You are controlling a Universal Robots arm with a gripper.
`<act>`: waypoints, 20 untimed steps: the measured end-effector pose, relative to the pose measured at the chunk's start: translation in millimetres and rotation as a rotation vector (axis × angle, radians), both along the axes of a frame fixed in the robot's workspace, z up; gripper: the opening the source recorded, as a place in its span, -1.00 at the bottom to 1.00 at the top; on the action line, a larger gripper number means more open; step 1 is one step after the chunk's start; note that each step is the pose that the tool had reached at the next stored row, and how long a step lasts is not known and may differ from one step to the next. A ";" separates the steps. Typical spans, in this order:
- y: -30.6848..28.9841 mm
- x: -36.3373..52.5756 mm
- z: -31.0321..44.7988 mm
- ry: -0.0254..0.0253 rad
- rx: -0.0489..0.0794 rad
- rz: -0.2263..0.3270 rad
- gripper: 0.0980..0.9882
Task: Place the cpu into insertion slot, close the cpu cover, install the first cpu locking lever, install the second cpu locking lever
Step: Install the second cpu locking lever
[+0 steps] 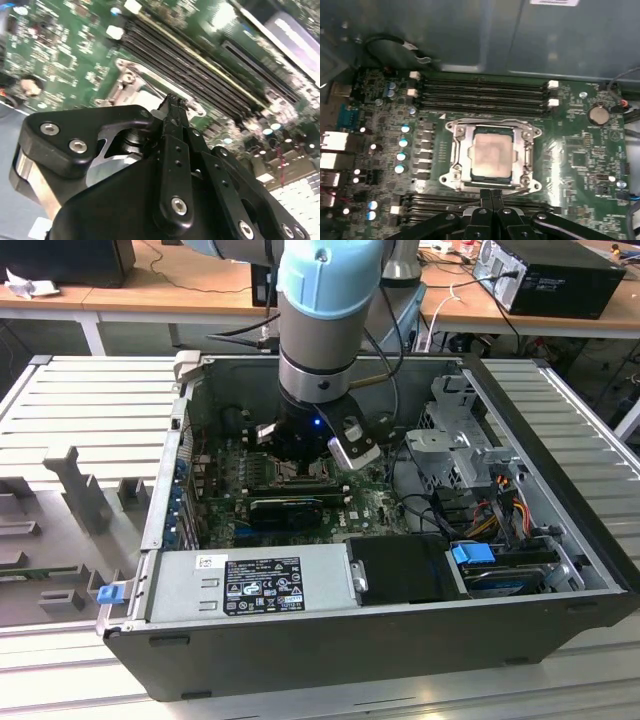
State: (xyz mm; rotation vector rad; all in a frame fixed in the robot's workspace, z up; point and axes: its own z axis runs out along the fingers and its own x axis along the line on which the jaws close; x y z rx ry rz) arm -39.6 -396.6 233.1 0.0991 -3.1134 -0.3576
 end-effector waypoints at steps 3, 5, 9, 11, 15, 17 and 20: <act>-0.9 -7.2 -3.5 0.0000 0.004 0.000 -0.98; -1.7 -14.7 -7.9 0.0001 0.008 0.000 -0.98; -4.2 -31.1 -18.7 0.0000 0.038 0.002 -0.98; -4.6 -31.1 -27.7 0.0001 0.043 0.002 -0.98; -5.6 -32.5 -30.7 0.0001 0.067 0.002 -0.98; -5.8 -32.9 -33.3 -0.0001 0.084 0.002 -0.98; -6.6 -33.3 -36.3 0.0000 0.100 0.002 -0.98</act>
